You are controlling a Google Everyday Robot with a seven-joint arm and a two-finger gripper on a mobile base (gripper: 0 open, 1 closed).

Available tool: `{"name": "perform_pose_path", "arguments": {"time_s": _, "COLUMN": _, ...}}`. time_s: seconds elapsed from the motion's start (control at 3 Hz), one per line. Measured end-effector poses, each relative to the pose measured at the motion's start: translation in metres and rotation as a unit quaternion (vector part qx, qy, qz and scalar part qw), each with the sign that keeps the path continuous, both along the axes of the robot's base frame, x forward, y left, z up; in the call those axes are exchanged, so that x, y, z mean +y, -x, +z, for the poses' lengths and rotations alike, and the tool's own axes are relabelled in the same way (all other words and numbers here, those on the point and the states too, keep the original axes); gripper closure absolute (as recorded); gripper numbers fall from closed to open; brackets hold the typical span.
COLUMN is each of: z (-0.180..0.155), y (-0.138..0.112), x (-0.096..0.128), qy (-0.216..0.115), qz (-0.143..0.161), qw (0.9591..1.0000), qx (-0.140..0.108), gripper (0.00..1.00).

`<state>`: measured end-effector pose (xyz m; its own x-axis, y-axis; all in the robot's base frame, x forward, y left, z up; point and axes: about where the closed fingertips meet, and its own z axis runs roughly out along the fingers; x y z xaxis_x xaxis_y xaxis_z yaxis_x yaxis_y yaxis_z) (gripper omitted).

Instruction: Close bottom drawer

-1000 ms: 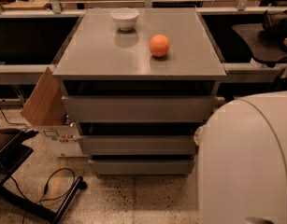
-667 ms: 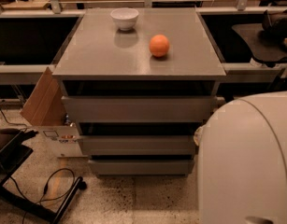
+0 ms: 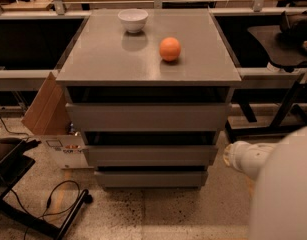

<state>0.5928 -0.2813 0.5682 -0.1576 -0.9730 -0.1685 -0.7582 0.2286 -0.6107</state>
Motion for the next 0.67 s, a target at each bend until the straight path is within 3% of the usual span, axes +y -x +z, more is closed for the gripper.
{"name": "perform_pose_path", "arguments": {"time_s": 0.33, "z": 0.027, "y": 0.072, "x": -0.038, "qy": 0.011, "qz": -0.019, "qw": 0.9997, "qx": 0.002, "gripper": 1.00}}
{"name": "perform_pose_path", "arguments": {"time_s": 0.67, "z": 0.060, "y": 0.123, "x": -0.051, "qy": 0.003, "qz": -0.023, "qw": 0.9990, "qx": -0.038, "gripper": 0.82}}
